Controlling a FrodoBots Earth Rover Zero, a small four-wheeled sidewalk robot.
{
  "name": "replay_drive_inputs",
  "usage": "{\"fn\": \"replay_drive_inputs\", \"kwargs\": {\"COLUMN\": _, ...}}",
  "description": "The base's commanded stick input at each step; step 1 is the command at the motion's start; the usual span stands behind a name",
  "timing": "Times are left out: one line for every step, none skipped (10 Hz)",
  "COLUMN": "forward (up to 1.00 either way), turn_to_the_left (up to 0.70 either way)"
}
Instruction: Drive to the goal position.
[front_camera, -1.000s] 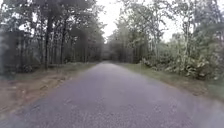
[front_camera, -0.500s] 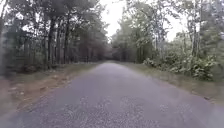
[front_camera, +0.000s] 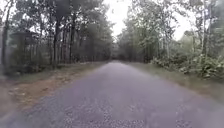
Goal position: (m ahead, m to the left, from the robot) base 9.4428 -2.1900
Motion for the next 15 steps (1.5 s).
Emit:
{"fn": "replay_drive_inputs", "kwargs": {"forward": 0.45, "turn_to_the_left": 0.11}}
{"fn": "replay_drive_inputs", "kwargs": {"forward": 0.45, "turn_to_the_left": 0.01}}
{"fn": "replay_drive_inputs", "kwargs": {"forward": 0.45, "turn_to_the_left": 0.0}}
{"fn": "replay_drive_inputs", "kwargs": {"forward": 0.45, "turn_to_the_left": 0.0}}
{"fn": "replay_drive_inputs", "kwargs": {"forward": 0.45, "turn_to_the_left": 0.0}}
{"fn": "replay_drive_inputs", "kwargs": {"forward": 0.45, "turn_to_the_left": 0.0}}
{"fn": "replay_drive_inputs", "kwargs": {"forward": 0.45, "turn_to_the_left": 0.0}}
{"fn": "replay_drive_inputs", "kwargs": {"forward": 0.45, "turn_to_the_left": 0.0}}
{"fn": "replay_drive_inputs", "kwargs": {"forward": 0.45, "turn_to_the_left": 0.0}}
{"fn": "replay_drive_inputs", "kwargs": {"forward": 0.45, "turn_to_the_left": 0.0}}
{"fn": "replay_drive_inputs", "kwargs": {"forward": 0.45, "turn_to_the_left": 0.0}}
{"fn": "replay_drive_inputs", "kwargs": {"forward": 0.45, "turn_to_the_left": 0.0}}
{"fn": "replay_drive_inputs", "kwargs": {"forward": 0.45, "turn_to_the_left": 0.0}}
{"fn": "replay_drive_inputs", "kwargs": {"forward": 0.45, "turn_to_the_left": 0.0}}
{"fn": "replay_drive_inputs", "kwargs": {"forward": 0.45, "turn_to_the_left": 0.0}}
